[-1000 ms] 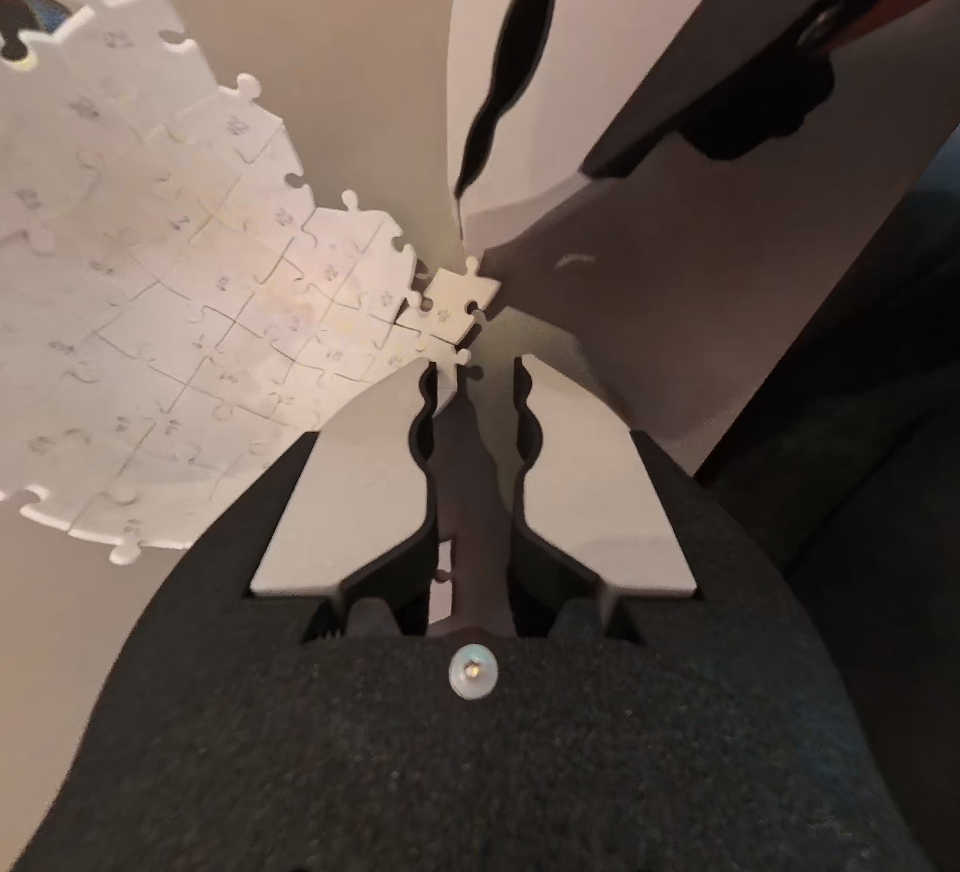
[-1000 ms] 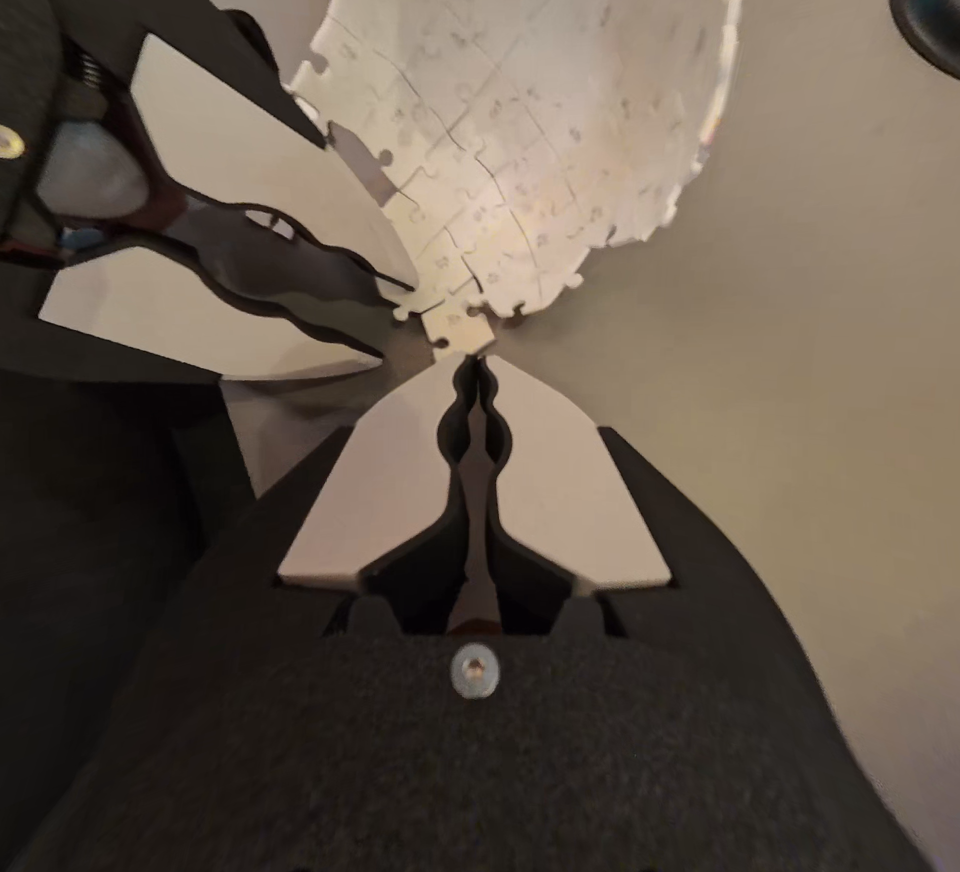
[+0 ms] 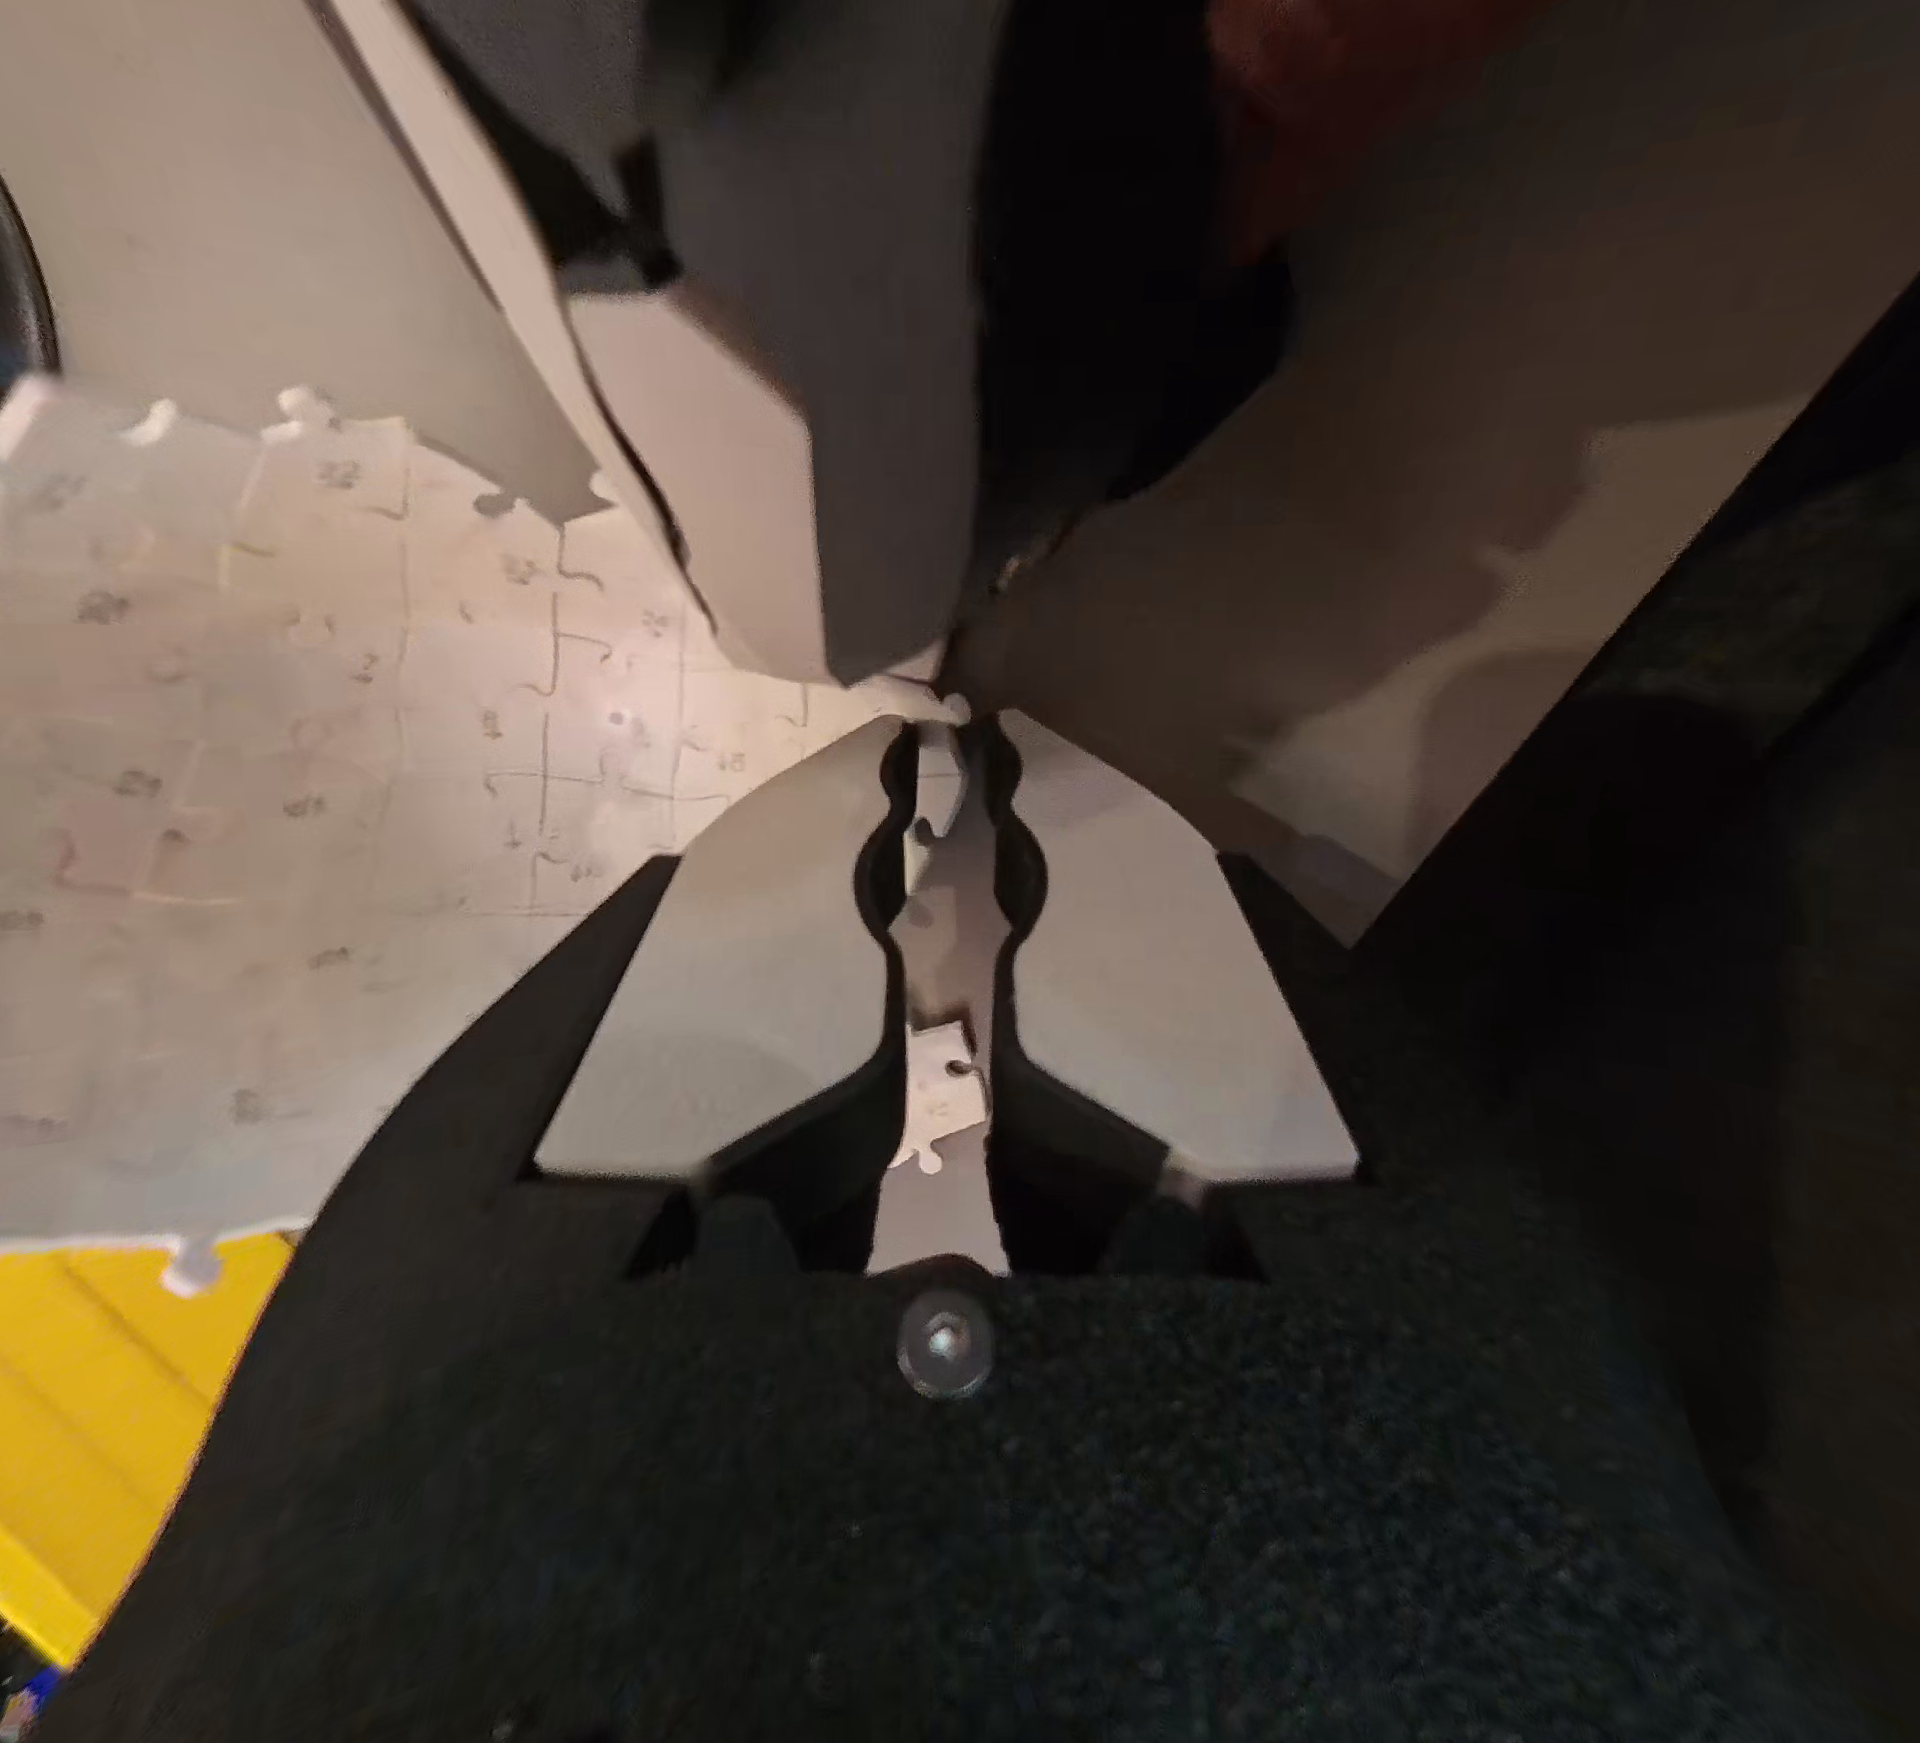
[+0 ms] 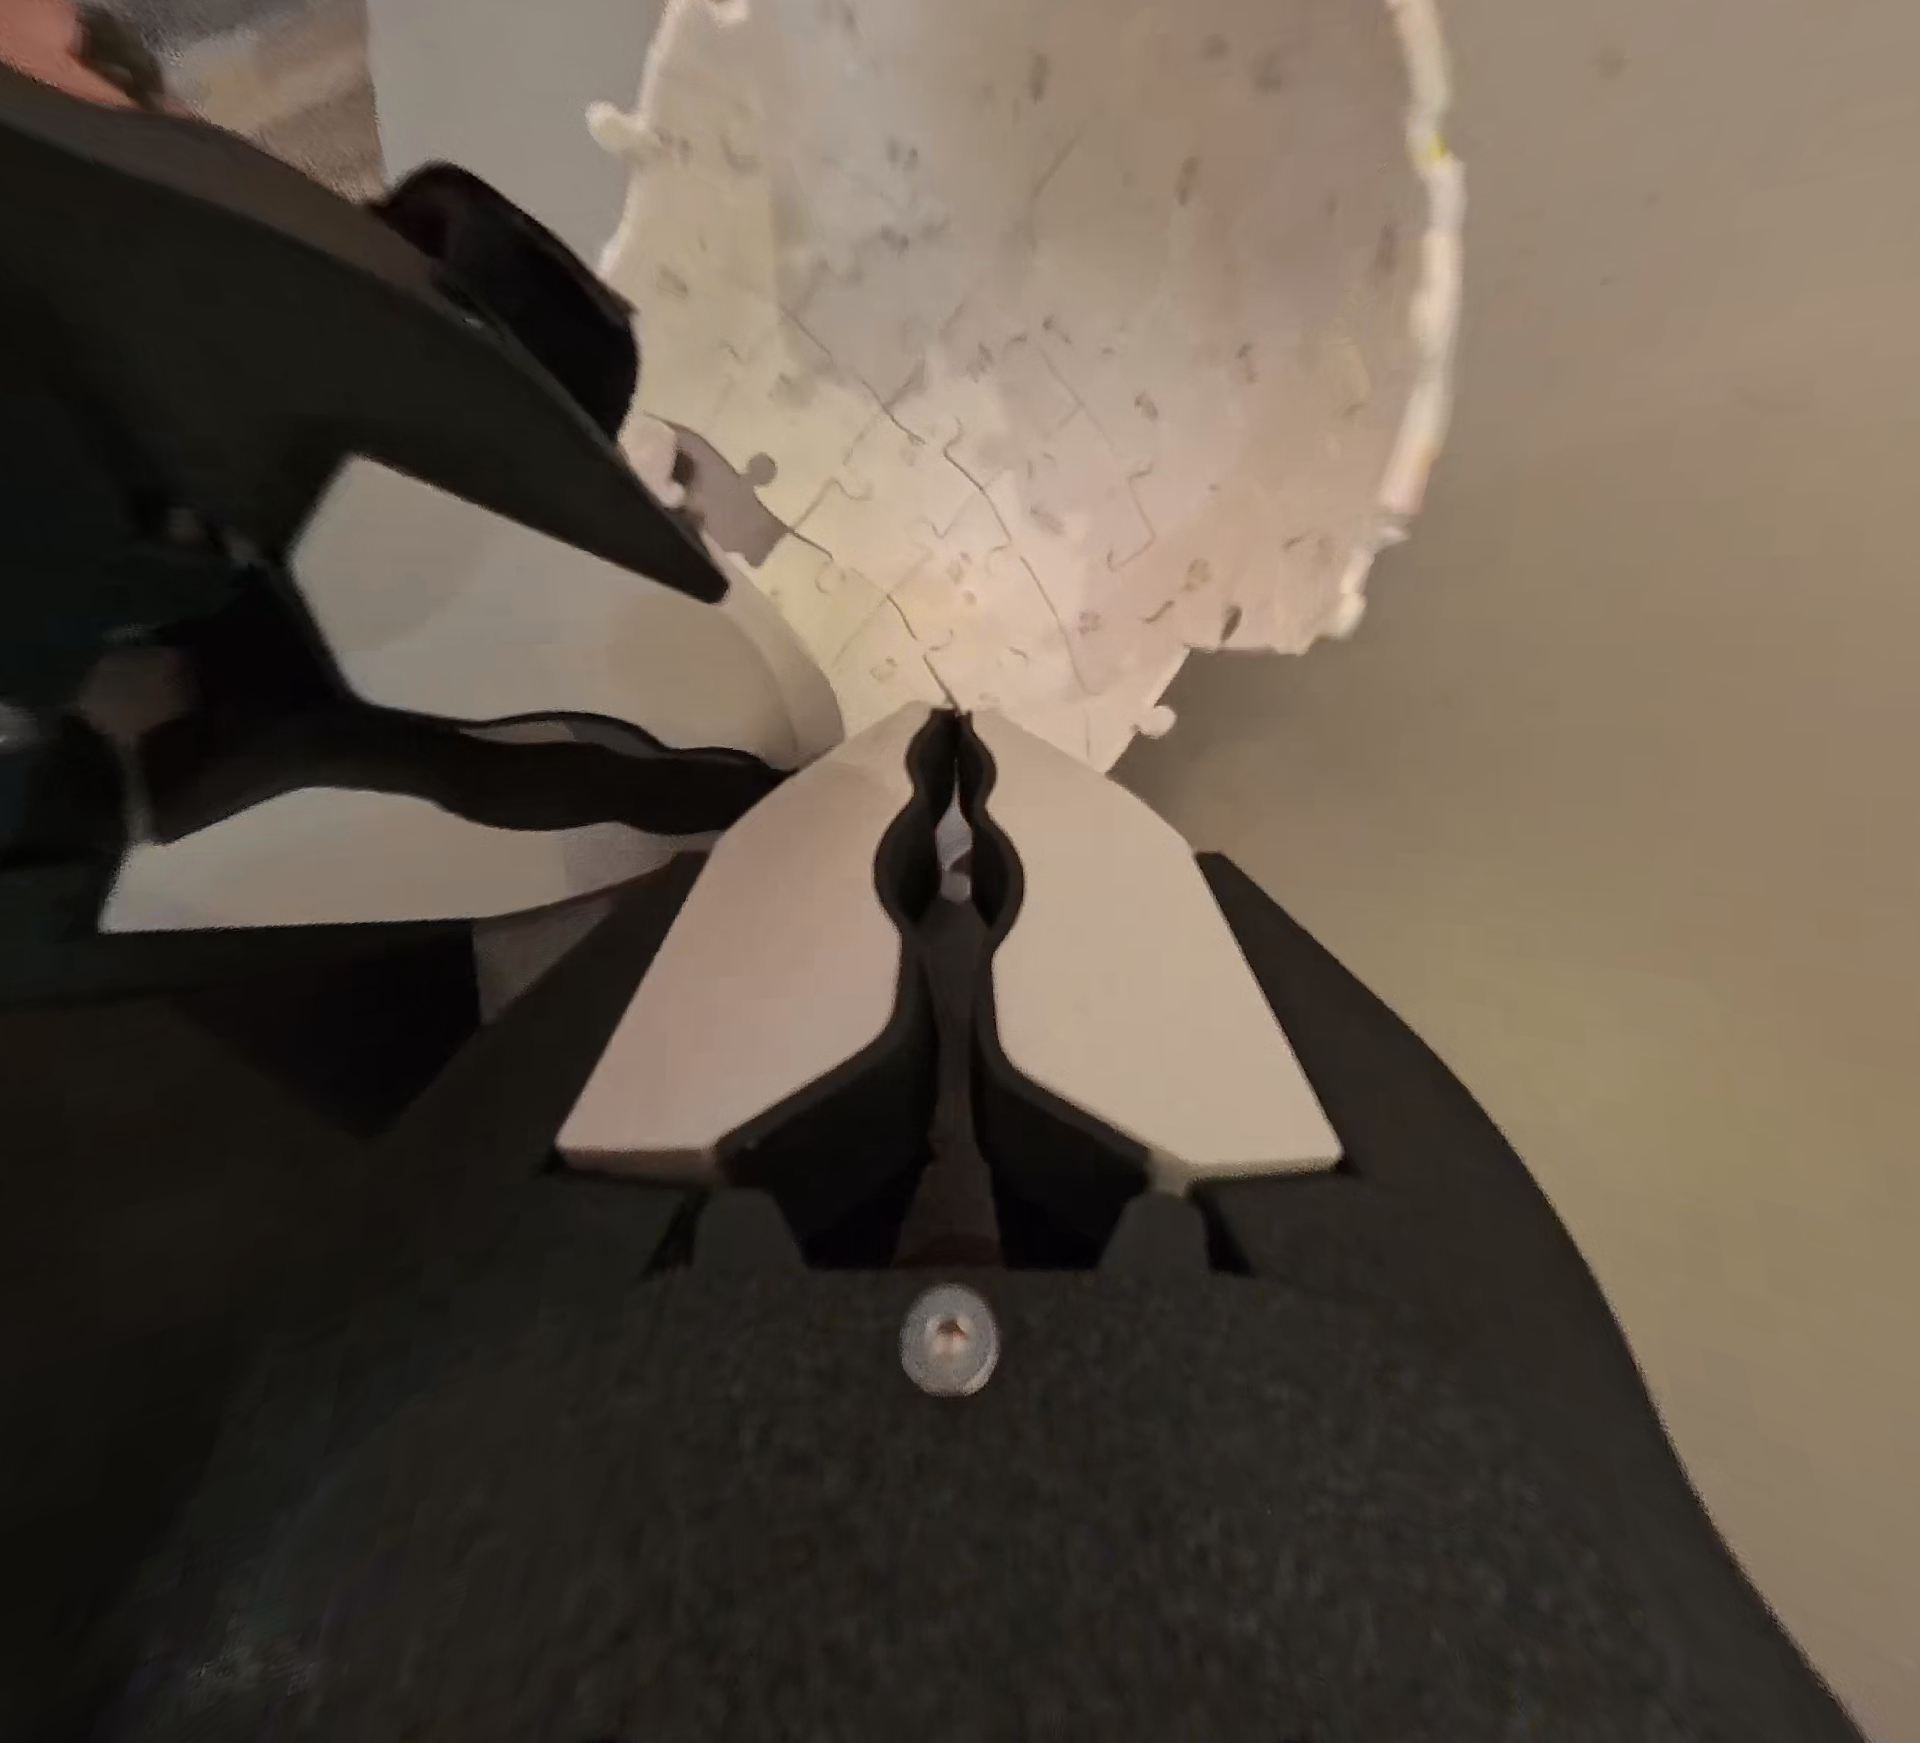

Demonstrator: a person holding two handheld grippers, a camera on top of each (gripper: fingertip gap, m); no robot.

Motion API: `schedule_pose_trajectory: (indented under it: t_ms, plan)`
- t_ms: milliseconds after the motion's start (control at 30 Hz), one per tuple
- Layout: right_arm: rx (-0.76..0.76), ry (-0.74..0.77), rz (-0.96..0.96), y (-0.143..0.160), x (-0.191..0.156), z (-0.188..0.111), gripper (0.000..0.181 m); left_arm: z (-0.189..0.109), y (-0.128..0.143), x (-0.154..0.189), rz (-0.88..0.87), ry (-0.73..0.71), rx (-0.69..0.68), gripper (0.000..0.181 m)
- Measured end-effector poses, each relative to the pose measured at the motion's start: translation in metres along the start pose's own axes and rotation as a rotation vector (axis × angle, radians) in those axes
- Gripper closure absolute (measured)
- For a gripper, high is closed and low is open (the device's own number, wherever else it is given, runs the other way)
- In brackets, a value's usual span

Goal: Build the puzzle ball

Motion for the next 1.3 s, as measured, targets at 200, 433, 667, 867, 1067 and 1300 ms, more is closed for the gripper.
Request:
schedule_pose_trajectory:
  t_ms: [200,433,667,867,1067,1300]
  plan:
    - [-0.038,-0.004,0.005,0.004,-0.004,0.007,0.181,0.000,0.002,-0.001,0.039,-0.053,-0.017,0.169]
    - [-0.041,0.013,0.020,0.005,-0.003,0.008,0.181,-0.014,0.014,-0.003,0.054,-0.140,0.005,0.156]
    - [-0.043,0.041,-0.007,0.006,-0.004,0.008,0.181,-0.029,0.028,-0.006,-0.159,-0.056,0.194,0.156]
    - [-0.060,0.049,-0.022,0.006,-0.004,0.007,0.181,-0.023,0.038,-0.010,-0.222,-0.018,0.260,0.157]
    - [-0.053,0.064,-0.035,0.006,-0.004,0.008,0.181,-0.020,0.005,0.004,-0.114,-0.017,0.296,0.157]
    - [-0.048,0.059,-0.033,0.006,-0.005,0.008,0.181,-0.004,-0.002,0.006,-0.091,-0.017,0.228,0.163]
Point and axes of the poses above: each gripper's, where its closed fingertips meet, z out along the fingers, y out of its underside, x = y × z across the jaws, the point moved 2 cm from there along -z, back along the fingers, and after that the axes turned 10 degrees about -y, right-handed, at the moved point
